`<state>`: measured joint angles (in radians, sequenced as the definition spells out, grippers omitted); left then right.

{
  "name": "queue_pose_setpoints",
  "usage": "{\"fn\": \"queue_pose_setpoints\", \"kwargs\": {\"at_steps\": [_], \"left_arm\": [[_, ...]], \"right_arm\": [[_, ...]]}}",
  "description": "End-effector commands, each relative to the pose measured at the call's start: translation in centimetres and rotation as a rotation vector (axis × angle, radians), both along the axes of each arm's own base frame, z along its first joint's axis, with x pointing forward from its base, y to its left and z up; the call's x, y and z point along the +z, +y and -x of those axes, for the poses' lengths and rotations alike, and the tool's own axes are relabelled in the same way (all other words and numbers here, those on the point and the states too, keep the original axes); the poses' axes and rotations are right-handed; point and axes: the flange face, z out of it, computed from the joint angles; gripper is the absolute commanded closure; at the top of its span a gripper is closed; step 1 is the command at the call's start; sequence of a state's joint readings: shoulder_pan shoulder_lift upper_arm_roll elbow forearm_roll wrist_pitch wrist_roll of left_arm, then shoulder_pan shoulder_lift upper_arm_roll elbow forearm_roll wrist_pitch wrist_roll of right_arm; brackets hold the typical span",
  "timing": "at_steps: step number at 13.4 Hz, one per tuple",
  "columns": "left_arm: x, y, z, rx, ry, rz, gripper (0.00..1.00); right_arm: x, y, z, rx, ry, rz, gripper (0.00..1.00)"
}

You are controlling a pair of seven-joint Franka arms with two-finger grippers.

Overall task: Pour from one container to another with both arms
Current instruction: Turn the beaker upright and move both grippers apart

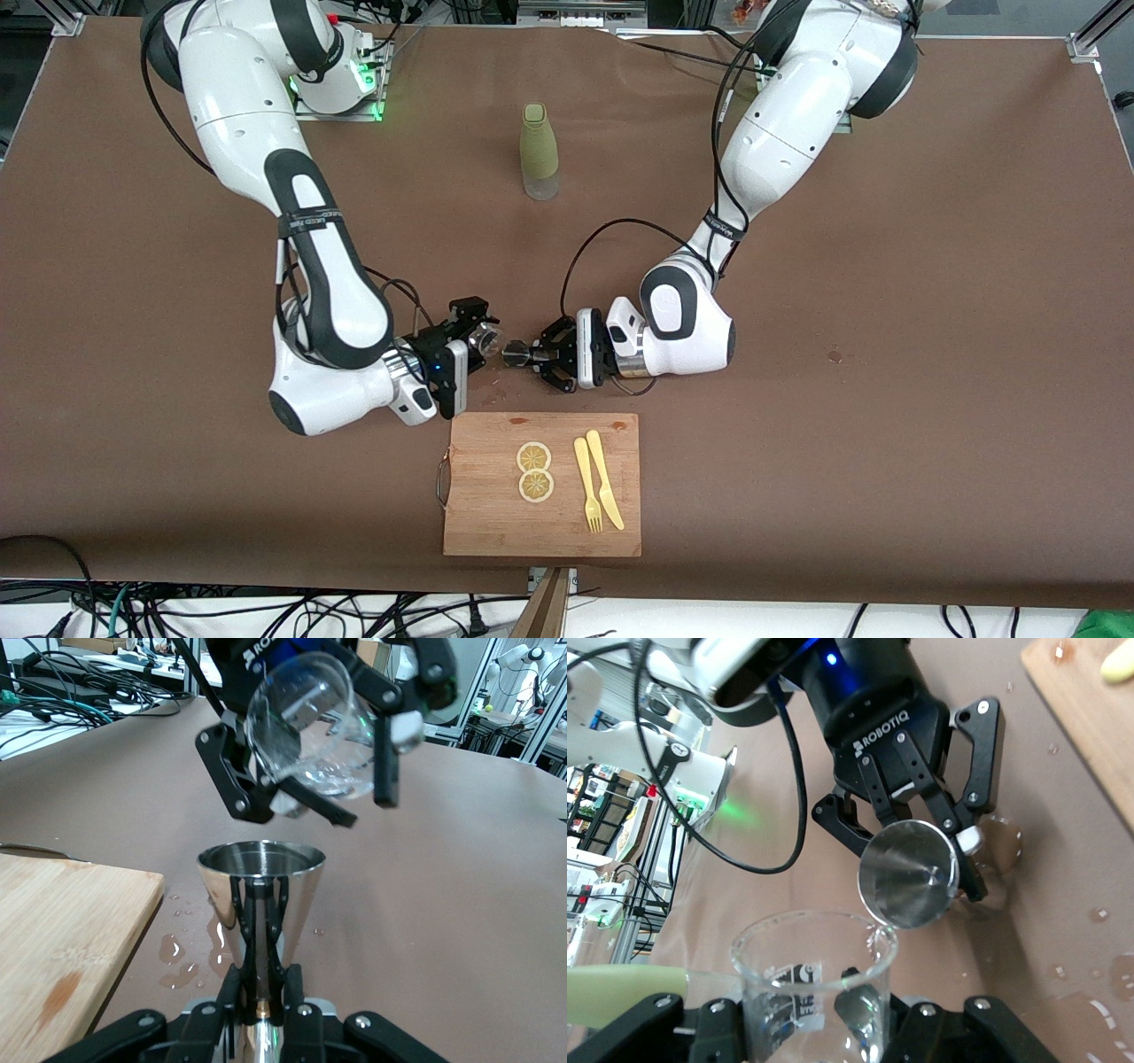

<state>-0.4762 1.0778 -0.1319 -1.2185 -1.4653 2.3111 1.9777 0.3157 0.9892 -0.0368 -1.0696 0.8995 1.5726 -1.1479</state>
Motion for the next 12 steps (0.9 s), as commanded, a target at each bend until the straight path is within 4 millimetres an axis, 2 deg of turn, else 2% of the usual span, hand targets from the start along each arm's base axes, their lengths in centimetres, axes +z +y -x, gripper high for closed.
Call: {"fn": "queue_pose_setpoints", "kwargs": {"at_steps": [1,5,7,9,12], "left_arm": [[1.1,0.9,-1.0,-0.014,-0.016,0.04,1.0],[2.3,4.8,-2.4,-0.081,-0.021,0.128,1.0],[3.0,8.0,-3.6,-0.128,-0.029,0.178,1.0],[2.7,11.6,-4.0,-0.205,-0.036,0.2,1.0],[2.3,16.8,-4.4,-0.286,-0.058,0.234,1.0]], "right_arm": [[0.4,-2.6,-1.2,0.028,-0.081,-0.11,0.75],[0.9,-9.6,-3.2,0.026,-0.194,-0.282,0.75],[1.0,-14.6,-4.2,0.008,-0.27,-0.334,0.75],[0.7,-20.0,-5.1,-0.026,-0.342,-0.362,0.75],[-1.1,-26.0,-4.8,-0.068,-0.421,-0.407,0.75]]}}
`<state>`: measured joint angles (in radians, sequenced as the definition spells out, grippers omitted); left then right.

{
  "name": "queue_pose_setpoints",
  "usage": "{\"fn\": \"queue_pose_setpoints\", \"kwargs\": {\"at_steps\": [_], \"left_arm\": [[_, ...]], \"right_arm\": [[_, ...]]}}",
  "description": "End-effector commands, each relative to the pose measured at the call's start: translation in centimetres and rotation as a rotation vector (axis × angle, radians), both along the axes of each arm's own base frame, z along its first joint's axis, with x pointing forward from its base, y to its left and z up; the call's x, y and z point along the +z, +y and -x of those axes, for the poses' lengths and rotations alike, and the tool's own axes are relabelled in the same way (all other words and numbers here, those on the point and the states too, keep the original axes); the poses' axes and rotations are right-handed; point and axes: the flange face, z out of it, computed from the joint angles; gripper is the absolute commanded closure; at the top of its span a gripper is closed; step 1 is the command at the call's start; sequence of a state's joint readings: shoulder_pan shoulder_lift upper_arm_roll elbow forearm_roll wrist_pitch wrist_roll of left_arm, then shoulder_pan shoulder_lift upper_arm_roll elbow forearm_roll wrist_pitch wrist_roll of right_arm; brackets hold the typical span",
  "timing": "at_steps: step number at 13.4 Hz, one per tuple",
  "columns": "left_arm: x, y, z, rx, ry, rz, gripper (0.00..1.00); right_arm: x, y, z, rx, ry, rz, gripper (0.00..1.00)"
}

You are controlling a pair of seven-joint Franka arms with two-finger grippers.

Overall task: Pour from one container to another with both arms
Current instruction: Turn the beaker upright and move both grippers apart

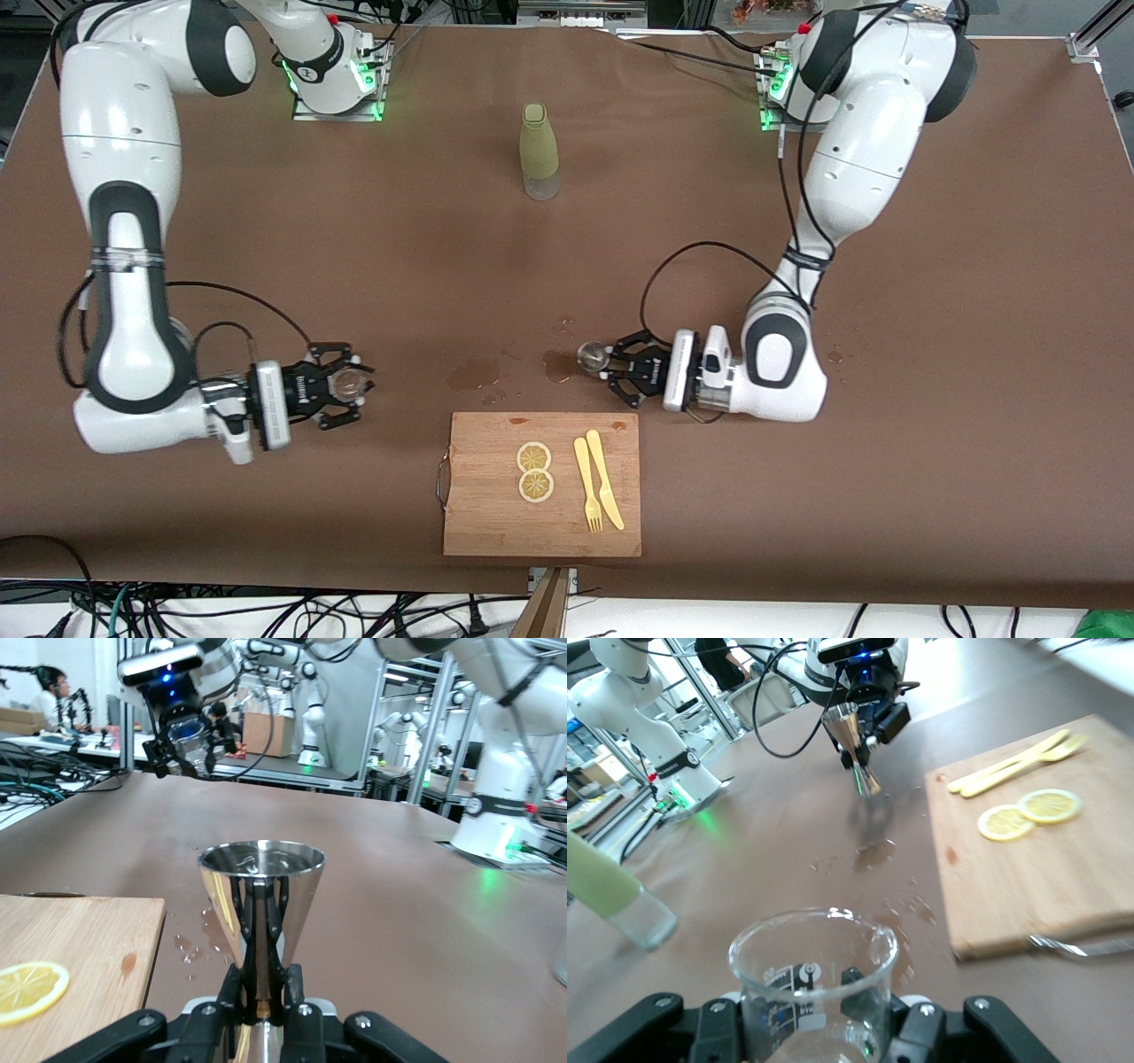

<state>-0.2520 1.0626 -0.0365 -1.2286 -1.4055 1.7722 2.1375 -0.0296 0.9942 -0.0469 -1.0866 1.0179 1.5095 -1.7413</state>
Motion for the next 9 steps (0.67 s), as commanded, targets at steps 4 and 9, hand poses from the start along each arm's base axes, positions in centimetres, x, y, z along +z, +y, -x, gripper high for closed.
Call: {"fn": "queue_pose_setpoints", "kwargs": {"at_steps": [4,9], "left_arm": [[0.6,12.0,0.6,-0.181,-0.028,0.058,1.0],[-0.3,23.4,2.2,-0.291,-0.041,0.039,1.0]], "right_arm": [[-6.5,-7.9,2.9,-0.054,-0.156,-0.158,0.75],[-11.1,-9.8,5.1,-0.045,-0.267,-0.24,0.75]]}}
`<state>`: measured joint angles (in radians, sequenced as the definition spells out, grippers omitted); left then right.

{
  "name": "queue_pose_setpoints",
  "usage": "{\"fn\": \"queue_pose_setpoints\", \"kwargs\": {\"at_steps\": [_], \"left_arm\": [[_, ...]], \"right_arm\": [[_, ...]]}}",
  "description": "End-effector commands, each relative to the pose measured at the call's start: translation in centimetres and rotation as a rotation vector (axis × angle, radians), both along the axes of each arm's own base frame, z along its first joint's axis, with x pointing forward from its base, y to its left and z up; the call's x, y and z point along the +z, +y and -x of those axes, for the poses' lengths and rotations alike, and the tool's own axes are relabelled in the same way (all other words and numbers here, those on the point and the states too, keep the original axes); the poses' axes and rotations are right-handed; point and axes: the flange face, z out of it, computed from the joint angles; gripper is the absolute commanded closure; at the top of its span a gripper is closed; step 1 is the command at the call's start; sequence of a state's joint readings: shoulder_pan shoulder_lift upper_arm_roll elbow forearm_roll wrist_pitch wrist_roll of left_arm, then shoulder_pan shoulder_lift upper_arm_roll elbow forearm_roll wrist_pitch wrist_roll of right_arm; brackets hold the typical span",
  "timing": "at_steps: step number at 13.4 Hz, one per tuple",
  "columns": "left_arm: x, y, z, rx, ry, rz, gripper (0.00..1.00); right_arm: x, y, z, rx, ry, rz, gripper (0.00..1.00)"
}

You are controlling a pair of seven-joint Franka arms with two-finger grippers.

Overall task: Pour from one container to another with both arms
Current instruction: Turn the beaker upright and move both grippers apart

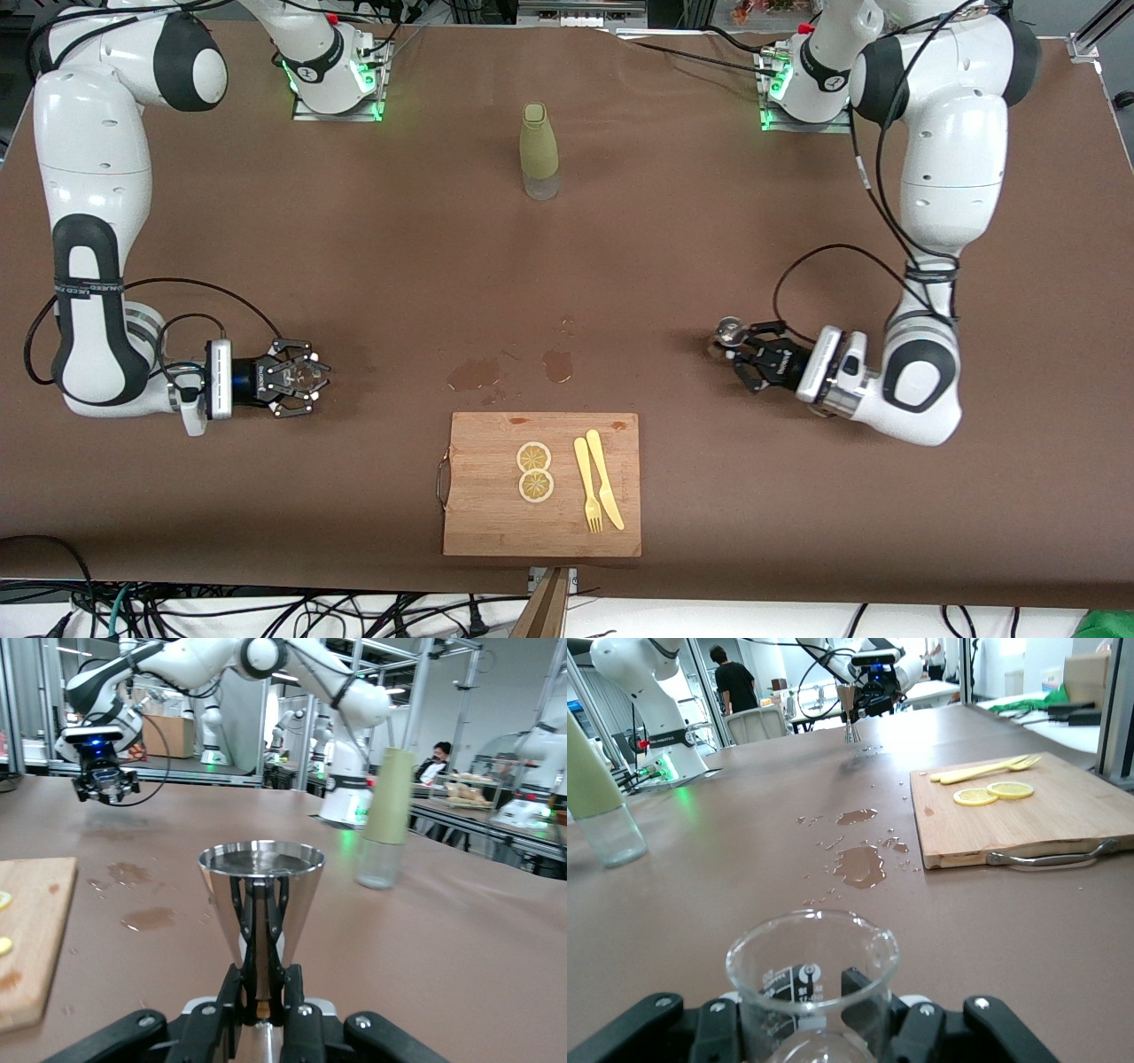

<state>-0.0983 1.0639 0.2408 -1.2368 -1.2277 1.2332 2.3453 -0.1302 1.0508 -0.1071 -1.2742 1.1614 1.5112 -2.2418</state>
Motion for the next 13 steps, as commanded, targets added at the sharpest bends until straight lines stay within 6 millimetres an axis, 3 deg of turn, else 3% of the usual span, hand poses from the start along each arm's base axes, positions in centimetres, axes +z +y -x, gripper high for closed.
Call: {"fn": "queue_pose_setpoints", "kwargs": {"at_steps": [1,3,7,9,13], "left_arm": [[-0.5,4.5,1.3,-0.04,-0.02,0.017,1.0],[-0.9,8.2,1.6,-0.051,-0.057,0.025,1.0],[-1.8,12.9,2.5,-0.04,-0.056,0.016,1.0],[-2.5,14.1,2.8,-0.049,-0.066,0.027,1.0],[-3.8,15.1,3.3,-0.034,-0.062,0.03,1.0]], "right_arm": [[-1.1,-0.8,0.6,-0.02,-0.063,-0.06,0.75],[-2.5,-1.1,1.1,-0.019,-0.084,-0.075,0.74],[-3.7,-0.9,1.3,-0.024,-0.109,-0.1,0.72],[-3.5,-2.7,1.5,-0.019,-0.092,-0.063,0.72],[-3.0,-1.9,2.9,0.079,-0.044,-0.137,0.72]]}}
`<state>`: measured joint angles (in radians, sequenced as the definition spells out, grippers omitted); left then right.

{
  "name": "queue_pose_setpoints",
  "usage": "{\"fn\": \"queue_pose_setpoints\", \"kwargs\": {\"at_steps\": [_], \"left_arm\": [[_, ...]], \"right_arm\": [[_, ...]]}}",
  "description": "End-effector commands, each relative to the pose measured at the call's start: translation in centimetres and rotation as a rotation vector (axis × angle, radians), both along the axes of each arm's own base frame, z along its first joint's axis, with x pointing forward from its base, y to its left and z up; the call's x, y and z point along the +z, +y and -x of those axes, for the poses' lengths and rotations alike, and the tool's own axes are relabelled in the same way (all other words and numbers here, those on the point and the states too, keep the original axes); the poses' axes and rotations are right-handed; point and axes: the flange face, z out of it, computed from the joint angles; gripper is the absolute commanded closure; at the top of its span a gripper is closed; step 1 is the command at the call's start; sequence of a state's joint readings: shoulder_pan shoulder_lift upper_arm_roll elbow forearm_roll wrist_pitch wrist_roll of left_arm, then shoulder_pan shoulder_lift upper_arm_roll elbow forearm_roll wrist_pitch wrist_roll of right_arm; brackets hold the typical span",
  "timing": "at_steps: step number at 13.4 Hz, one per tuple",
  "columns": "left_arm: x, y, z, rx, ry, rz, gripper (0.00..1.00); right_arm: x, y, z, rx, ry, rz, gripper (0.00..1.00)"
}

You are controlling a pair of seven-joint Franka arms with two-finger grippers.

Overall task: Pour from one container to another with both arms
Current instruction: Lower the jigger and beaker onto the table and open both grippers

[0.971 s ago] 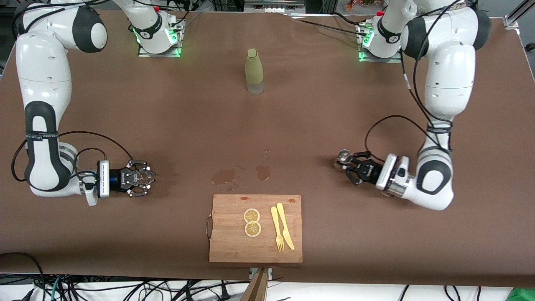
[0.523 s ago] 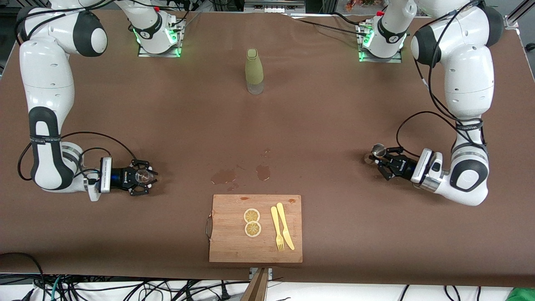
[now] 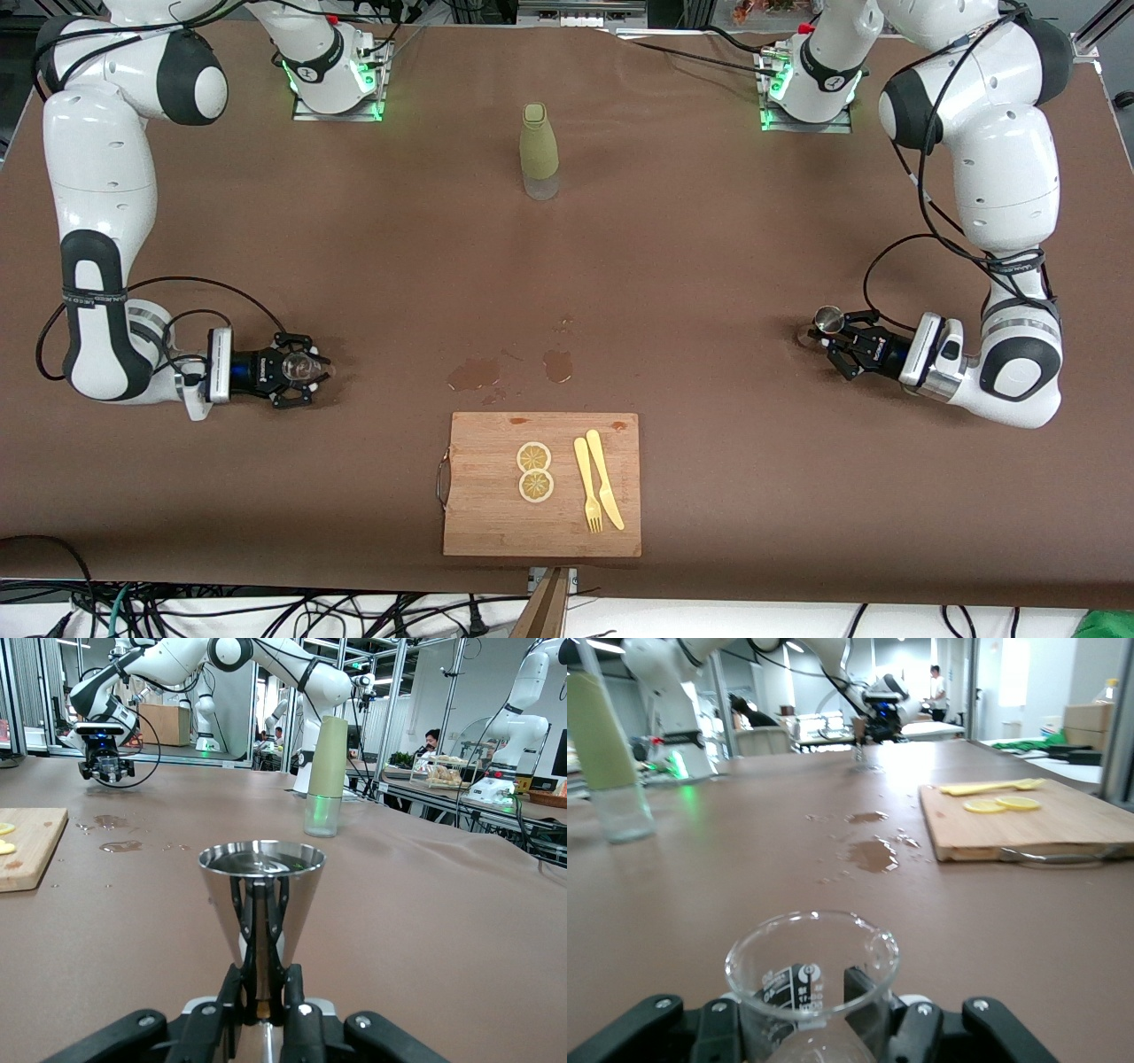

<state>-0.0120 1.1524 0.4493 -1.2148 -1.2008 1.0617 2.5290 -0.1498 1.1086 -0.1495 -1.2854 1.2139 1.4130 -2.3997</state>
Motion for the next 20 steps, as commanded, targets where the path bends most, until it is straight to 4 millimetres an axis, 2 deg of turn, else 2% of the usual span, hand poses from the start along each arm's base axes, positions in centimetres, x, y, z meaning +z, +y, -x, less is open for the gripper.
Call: {"fn": "queue_pose_setpoints", "kwargs": {"at_steps": [1,3,7,9,10,13,14,16,17,20], "left_arm": [[-0.8,0.6,0.3,-0.053,-0.045,0.042,1.0],[-1.6,0.5,0.6,-0.052,-0.042,0.047,1.0],[-1.8,0.6,0.6,-0.052,-0.054,0.053,1.0],[-2.7,0.7,0.7,-0.047,-0.072,0.051,1.0],[-2.9,0.7,0.7,-0.045,-0.08,0.048,1.0],[-3.0,0.7,0.7,-0.045,-0.082,0.049,1.0],[-3.0,0.8,0.8,-0.043,-0.083,0.049,0.77],[-2.9,1.2,0.9,-0.044,-0.094,0.066,0.04],[-2.8,1.2,0.9,-0.046,-0.107,0.073,0.0],[-2.5,1.8,1.0,-0.044,-0.108,0.062,0.0]], "right_arm": [[0.9,-0.2,1.0,0.075,0.023,-0.048,0.72],[1.4,-1.1,1.8,0.125,0.039,-0.068,0.72],[2.2,-3.8,2.8,0.18,0.053,-0.043,0.72],[1.9,-3.9,2.5,0.169,0.043,-0.019,0.71],[1.6,-4.0,2.2,0.152,0.032,0.002,0.68],[0.6,-4.5,1.1,0.094,-0.006,0.077,0.67],[0.1,-4.5,1.1,0.085,-0.005,0.087,0.66],[-0.9,-4.0,1.1,0.077,-0.007,0.089,0.63],[-0.9,-4.0,1.0,0.075,-0.008,0.092,0.61],[-1.9,-4.0,1.3,0.07,0.001,0.094,0.52]]}}
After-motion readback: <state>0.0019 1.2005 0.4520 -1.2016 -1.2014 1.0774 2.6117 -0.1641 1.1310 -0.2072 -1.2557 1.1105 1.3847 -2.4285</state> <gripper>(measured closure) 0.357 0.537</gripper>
